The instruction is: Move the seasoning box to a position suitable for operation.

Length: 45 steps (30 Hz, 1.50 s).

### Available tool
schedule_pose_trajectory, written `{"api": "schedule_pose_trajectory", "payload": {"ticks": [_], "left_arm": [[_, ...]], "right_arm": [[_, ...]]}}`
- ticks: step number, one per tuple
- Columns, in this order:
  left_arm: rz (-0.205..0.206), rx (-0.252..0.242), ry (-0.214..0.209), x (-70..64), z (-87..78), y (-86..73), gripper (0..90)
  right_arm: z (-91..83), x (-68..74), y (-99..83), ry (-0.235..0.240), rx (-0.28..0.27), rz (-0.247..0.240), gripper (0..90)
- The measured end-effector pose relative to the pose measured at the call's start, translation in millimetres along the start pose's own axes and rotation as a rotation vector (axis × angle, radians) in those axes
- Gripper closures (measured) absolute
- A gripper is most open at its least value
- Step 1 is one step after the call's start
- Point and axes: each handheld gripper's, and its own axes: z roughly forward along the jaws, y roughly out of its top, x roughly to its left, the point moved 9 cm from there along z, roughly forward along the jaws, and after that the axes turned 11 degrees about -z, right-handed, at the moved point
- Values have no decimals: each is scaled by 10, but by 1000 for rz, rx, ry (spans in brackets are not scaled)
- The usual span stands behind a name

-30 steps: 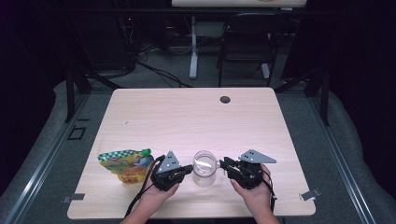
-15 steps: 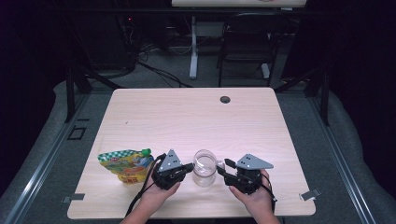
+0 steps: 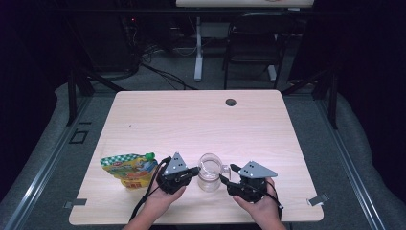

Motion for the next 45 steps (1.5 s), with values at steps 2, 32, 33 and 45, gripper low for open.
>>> {"api": "schedule_pose_trajectory", "payload": {"ticks": [2,32,33,45], "left_arm": [[1,4,-2,-3,-3,5,900],[17,-11,-10,-87,-23,150,900],[16,-9,-6,-78,-22,143,900],[3,3,2,-14,12,71,900]], "right_arm": [[-2,11,-3,0,5,-10,436],[119,191,81,-113,13,-191,417],[124,189,81,-114,13,-189,417],[129,192,80,-110,8,-190,430]]}}
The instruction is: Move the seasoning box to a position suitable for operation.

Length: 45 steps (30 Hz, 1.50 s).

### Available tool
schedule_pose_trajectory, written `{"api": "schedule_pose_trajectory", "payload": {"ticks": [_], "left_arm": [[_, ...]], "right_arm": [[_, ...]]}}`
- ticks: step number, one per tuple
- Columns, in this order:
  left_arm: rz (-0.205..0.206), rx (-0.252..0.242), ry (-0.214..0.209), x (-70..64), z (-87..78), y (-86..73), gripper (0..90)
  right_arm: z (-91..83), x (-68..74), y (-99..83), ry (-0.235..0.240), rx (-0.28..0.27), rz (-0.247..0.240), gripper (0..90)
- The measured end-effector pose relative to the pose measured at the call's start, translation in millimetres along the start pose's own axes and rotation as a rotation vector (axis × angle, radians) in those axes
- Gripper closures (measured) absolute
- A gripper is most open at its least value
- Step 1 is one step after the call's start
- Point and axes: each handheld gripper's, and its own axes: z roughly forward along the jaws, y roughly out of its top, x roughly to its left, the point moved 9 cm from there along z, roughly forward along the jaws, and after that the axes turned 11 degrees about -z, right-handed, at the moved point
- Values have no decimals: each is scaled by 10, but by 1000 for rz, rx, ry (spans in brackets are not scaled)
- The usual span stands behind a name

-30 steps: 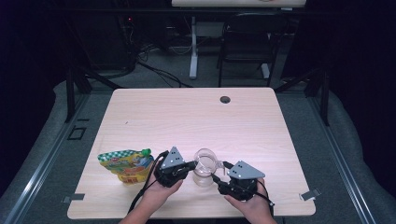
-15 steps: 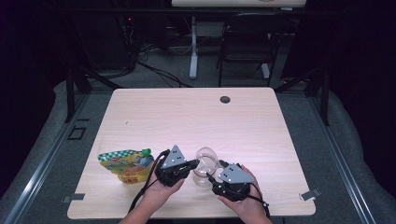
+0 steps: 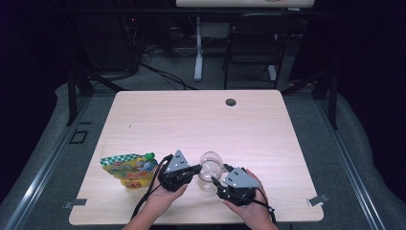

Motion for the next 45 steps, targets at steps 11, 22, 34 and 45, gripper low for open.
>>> {"api": "schedule_pose_trajectory", "payload": {"ticks": [11,22,34,45], "left_arm": [[-4,-1,-2,14,26,-37,900],[7,2,3,10,25,-39,900],[10,0,7,8,26,-39,900],[14,1,11,5,25,-41,900]], "right_arm": [[-1,-6,-3,1,2,2,431],[-7,-8,2,-2,-1,3,434],[-44,-18,22,5,-12,18,484],[-93,-45,30,21,-31,54,515]]}}
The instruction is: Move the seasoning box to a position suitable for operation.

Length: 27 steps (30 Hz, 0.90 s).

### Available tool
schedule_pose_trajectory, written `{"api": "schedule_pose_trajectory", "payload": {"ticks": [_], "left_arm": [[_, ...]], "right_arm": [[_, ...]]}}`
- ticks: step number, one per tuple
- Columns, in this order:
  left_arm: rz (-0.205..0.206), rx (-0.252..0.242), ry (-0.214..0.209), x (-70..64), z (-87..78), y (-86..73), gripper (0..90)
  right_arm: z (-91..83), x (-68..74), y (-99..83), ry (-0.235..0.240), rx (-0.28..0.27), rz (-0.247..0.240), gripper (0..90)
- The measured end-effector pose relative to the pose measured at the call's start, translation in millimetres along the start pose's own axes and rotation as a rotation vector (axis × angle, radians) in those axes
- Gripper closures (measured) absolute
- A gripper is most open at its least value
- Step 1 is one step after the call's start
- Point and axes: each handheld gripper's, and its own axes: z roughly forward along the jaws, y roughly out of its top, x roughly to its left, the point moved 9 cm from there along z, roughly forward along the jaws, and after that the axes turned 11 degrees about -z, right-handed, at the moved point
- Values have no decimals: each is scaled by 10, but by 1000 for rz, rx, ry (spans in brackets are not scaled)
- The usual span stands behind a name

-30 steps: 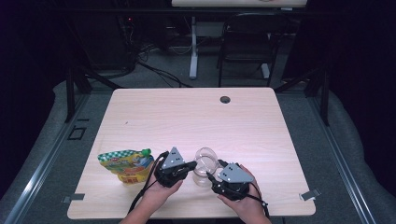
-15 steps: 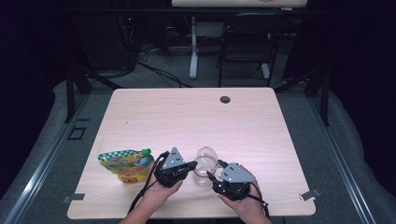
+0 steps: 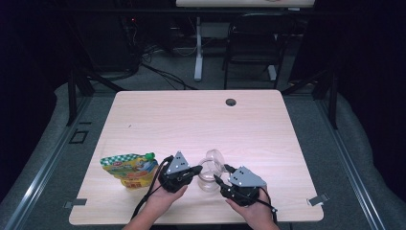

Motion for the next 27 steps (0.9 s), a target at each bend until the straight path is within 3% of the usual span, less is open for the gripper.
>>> {"api": "schedule_pose_trajectory", "payload": {"ticks": [12,27], "left_arm": [[9,-1,0,0,1,0,900],[7,1,-4,0,0,0,900]], "right_arm": [[-54,-33,4,-3,-18,35,546],[-90,-50,-14,-7,-14,43,574]]}}
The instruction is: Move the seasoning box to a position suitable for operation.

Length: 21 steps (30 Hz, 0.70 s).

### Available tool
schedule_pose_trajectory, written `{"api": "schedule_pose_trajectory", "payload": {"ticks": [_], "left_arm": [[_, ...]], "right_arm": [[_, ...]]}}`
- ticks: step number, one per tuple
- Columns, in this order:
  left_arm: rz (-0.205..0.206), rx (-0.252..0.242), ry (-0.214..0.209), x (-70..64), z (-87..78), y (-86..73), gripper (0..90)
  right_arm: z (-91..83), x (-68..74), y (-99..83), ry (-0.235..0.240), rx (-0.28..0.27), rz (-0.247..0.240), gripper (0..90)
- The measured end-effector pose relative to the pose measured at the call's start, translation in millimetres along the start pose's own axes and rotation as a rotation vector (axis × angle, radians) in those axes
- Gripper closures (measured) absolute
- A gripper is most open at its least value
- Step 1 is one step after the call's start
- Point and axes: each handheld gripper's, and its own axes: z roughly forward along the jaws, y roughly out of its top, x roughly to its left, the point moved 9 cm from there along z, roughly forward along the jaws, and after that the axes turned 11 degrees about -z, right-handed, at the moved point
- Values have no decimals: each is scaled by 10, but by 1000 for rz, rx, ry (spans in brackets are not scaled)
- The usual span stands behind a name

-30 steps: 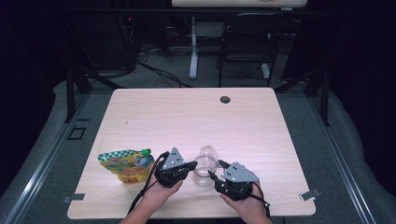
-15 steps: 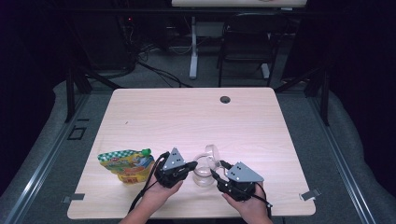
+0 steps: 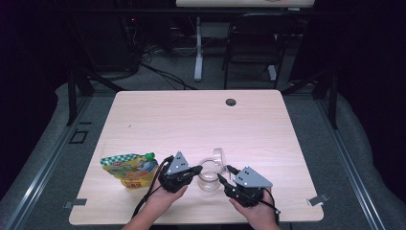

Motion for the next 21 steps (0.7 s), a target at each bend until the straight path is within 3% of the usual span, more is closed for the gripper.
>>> {"api": "schedule_pose_trajectory", "payload": {"ticks": [21], "left_arm": [[3,0,4,-1,2,2,900]], "right_arm": [[-75,-105,-74,33,1,98,590]]}}
